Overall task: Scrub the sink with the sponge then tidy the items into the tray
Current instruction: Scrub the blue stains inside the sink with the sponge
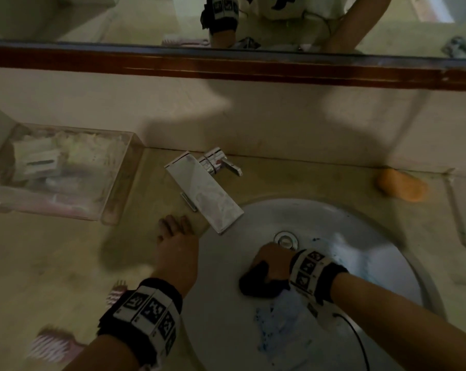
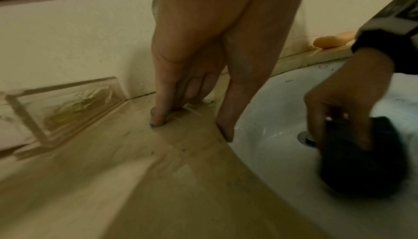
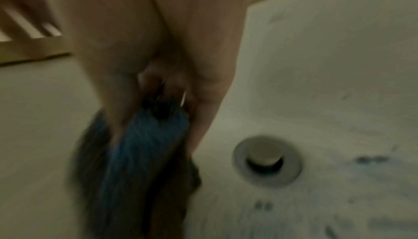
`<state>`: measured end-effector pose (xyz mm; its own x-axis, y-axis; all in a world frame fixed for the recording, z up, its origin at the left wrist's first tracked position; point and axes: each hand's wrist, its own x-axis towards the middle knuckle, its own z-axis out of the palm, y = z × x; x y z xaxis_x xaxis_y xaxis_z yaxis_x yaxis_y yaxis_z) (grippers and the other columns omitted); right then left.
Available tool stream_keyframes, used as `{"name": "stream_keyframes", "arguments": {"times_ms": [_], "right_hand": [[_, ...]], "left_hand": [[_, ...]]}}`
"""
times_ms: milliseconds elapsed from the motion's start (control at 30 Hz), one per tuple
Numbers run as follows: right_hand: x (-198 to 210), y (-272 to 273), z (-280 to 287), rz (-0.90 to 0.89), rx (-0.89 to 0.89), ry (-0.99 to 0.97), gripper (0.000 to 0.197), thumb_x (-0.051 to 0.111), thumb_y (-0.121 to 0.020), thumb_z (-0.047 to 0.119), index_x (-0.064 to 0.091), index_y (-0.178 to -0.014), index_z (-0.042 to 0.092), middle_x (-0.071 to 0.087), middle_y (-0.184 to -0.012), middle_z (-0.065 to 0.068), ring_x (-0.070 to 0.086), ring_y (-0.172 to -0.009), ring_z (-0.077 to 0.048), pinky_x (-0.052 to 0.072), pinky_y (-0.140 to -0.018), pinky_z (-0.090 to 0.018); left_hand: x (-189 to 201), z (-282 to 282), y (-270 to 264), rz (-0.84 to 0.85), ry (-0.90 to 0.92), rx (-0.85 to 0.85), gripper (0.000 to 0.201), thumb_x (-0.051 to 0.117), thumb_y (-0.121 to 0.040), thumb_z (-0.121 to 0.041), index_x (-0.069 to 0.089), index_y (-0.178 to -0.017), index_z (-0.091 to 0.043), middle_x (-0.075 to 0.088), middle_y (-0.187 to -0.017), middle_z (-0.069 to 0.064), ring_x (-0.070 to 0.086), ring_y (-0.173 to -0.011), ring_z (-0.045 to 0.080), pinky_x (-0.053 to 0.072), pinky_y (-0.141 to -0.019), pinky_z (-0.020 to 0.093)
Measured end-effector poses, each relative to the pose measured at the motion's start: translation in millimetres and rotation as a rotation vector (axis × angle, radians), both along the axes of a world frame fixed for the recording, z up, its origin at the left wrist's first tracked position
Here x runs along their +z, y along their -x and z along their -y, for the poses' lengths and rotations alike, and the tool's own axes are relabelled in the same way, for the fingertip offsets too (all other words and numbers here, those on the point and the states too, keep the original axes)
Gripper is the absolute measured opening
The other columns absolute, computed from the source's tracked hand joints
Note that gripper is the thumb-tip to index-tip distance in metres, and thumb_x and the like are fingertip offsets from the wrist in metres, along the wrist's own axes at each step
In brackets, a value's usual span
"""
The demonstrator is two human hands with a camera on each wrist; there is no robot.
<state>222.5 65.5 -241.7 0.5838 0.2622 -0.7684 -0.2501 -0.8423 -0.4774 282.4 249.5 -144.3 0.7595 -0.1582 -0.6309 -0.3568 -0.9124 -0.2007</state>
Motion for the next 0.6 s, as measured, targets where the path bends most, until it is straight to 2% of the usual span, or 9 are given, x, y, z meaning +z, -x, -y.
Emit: {"name": "stream_keyframes", "arguments": {"times_ms": [100, 167, 233, 300, 367, 467, 500, 533, 600], "right_hand": [[2.1, -16.3, 11.9, 0.267, -0.372, 0.05, 0.019, 0.052, -0.094, 0.021, 0.068, -0.094, 0.011, 0.068, -0.098, -0.01, 0.062, -0.09, -0.026, 0.047, -0.09, -0.036], [-0.1, -24.0, 6.4, 0.38, -0.471, 0.068, 0.028, 0.049, -0.096, 0.023, 0.064, -0.112, 0.007, 0.065, -0.116, -0.014, 0.059, -0.107, -0.03, 0.043, -0.097, -0.036], [-8.2, -24.3, -8.7, 0.384, -0.416, 0.083, 0.038, 0.047, -0.097, 0.025, 0.054, -0.129, 0.007, 0.054, -0.135, -0.014, 0.049, -0.124, -0.03, 0.036, -0.107, -0.033], [-15.6, -17.5, -27.5, 0.362, -0.317, 0.081, 0.042, 0.046, -0.097, 0.024, 0.046, -0.137, 0.01, 0.043, -0.144, -0.012, 0.041, -0.132, -0.029, 0.029, -0.112, -0.031], [-21.0, -8.7, -43.6, 0.348, -0.229, 0.041, 0.042, 0.047, -0.096, 0.017, 0.045, -0.138, 0.009, 0.039, -0.147, -0.012, 0.037, -0.134, -0.029, 0.028, -0.114, -0.036], [-12.0, 4.3, -54.7, 0.235, 0.095, -0.002, 0.042, 0.047, -0.095, 0.008, 0.045, -0.136, 0.0, 0.034, -0.15, -0.019, 0.031, -0.138, -0.033, 0.024, -0.116, -0.038], [-9.1, 6.9, -53.5, 0.17, 0.167, -0.036, 0.039, 0.048, -0.095, 0.009, 0.049, -0.132, -0.004, 0.037, -0.147, -0.023, 0.035, -0.136, -0.035, 0.025, -0.116, -0.039], [-10.4, 8.5, -50.5, 0.144, 0.206, -0.069, 0.034, 0.049, -0.094, 0.011, 0.057, -0.122, -0.006, 0.047, -0.137, -0.026, 0.045, -0.127, -0.037, 0.033, -0.111, -0.043], [-7.0, 8.2, -38.2, 0.19, 0.15, -0.111, 0.029, 0.05, -0.092, 0.018, 0.065, -0.1, -0.007, 0.062, -0.111, -0.026, 0.059, -0.102, -0.035, 0.047, -0.094, -0.041]], "left_hand": [[-1.2, -0.2, 0.7, 0.022, 0.003, -0.012, 0.076, 0.046, -0.092, -0.007, -0.005, -0.148, 0.004, 0.001, -0.154, 0.032, 0.006, -0.145, 0.046, 0.026, -0.117, 0.043], [-1.0, -0.6, 0.6, 0.029, 0.005, -0.021, 0.076, 0.045, -0.091, -0.005, -0.005, -0.147, 0.004, 0.001, -0.154, 0.032, 0.006, -0.145, 0.046, 0.025, -0.118, 0.043], [-1.9, -1.3, 0.3, 0.024, 0.012, -0.014, 0.076, 0.045, -0.091, -0.003, -0.005, -0.147, 0.005, 0.0, -0.155, 0.032, 0.005, -0.145, 0.046, 0.024, -0.118, 0.043], [-4.1, -1.5, 0.2, 0.033, 0.015, -0.015, 0.074, 0.043, -0.092, -0.003, -0.004, -0.148, 0.005, 0.001, -0.154, 0.032, 0.005, -0.145, 0.046, 0.026, -0.117, 0.043], [-6.2, -1.5, 0.1, 0.05, 0.01, -0.031, 0.07, 0.04, -0.094, -0.005, -0.004, -0.148, 0.005, 0.002, -0.155, 0.032, 0.007, -0.145, 0.046, 0.027, -0.117, 0.043], [-11.2, -3.2, -1.7, 0.053, -0.022, -0.073, 0.071, 0.042, -0.094, -0.009, -0.002, -0.148, 0.005, 0.005, -0.154, 0.033, 0.009, -0.144, 0.046, 0.027, -0.118, 0.043], [-15.1, -6.0, -3.5, 0.054, -0.039, -0.102, 0.074, 0.045, -0.092, -0.011, -0.001, -0.148, 0.006, 0.006, -0.153, 0.033, 0.01, -0.143, 0.047, 0.025, -0.119, 0.044], [-17.8, -8.1, -5.3, 0.057, -0.049, -0.126, 0.077, 0.047, -0.09, -0.012, 0.0, -0.148, 0.006, 0.008, -0.153, 0.033, 0.011, -0.143, 0.047, 0.024, -0.119, 0.045], [-20.8, -12.8, -6.9, 0.047, -0.051, -0.151, 0.08, 0.049, -0.088, -0.017, 0.0, -0.148, 0.005, 0.008, -0.153, 0.033, 0.011, -0.142, 0.048, 0.026, -0.118, 0.046]]}}
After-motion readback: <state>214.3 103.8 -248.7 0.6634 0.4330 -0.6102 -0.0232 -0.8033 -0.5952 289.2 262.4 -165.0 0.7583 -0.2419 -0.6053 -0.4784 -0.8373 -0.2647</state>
